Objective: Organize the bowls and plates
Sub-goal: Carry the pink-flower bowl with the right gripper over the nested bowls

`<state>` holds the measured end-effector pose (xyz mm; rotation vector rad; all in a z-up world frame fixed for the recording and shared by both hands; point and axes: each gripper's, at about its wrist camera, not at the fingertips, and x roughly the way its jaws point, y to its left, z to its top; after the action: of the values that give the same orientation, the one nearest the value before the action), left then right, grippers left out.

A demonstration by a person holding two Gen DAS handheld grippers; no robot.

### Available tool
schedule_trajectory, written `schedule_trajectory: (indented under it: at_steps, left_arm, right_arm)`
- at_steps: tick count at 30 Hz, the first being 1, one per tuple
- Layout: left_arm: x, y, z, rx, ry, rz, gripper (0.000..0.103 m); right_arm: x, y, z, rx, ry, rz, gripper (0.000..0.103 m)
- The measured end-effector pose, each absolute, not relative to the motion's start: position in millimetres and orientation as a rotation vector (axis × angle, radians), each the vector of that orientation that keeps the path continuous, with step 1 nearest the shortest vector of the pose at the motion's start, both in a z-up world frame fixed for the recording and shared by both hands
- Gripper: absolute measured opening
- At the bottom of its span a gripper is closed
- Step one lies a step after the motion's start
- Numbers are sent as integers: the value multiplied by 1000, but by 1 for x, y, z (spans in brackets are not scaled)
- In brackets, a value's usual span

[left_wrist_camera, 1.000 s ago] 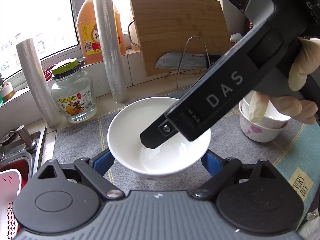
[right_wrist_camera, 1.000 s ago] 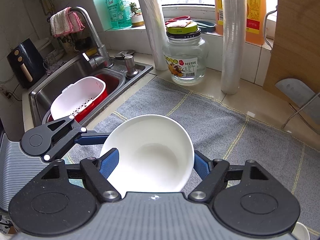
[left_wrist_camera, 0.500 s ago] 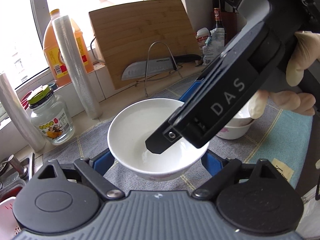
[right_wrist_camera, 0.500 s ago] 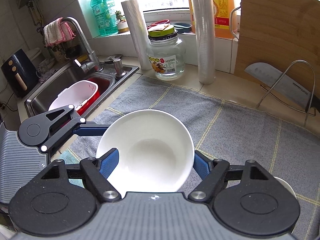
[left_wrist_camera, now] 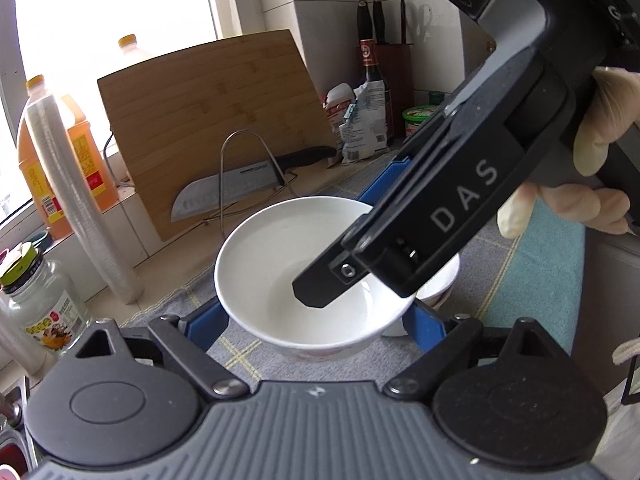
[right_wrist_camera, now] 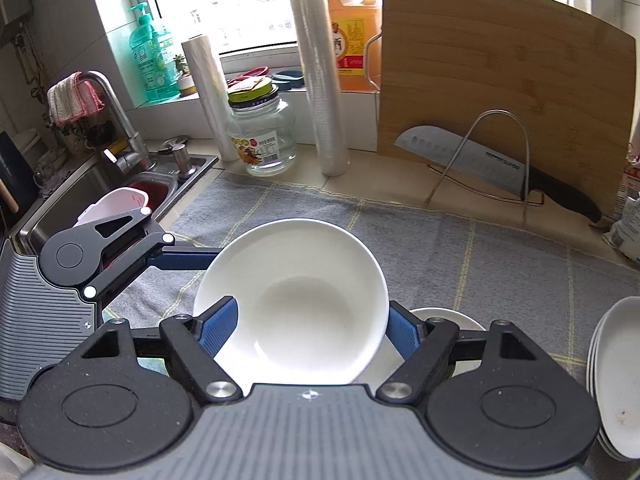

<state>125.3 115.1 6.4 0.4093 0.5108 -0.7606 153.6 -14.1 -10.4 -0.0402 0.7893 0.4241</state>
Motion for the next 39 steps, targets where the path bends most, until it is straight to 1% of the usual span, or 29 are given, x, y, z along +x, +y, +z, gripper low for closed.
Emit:
schedule_trajectory:
  at_steps: [9,17,27,39]
  left_arm:
    - [127,83,5,402,483,-872,93]
    - [134,60,-4,386,496,-922,93]
    - [145,49,-21,380,540,-916,93]
    - [147,46,-25,386,562,-909,93]
  right_arm:
    - [138,-51,-6,-5,769,300,84]
    - [139,-71,-16,-1,788,230,84]
    - [153,-81,-32,7,830,220,84]
    - [161,-84,-41,13,864,233,84]
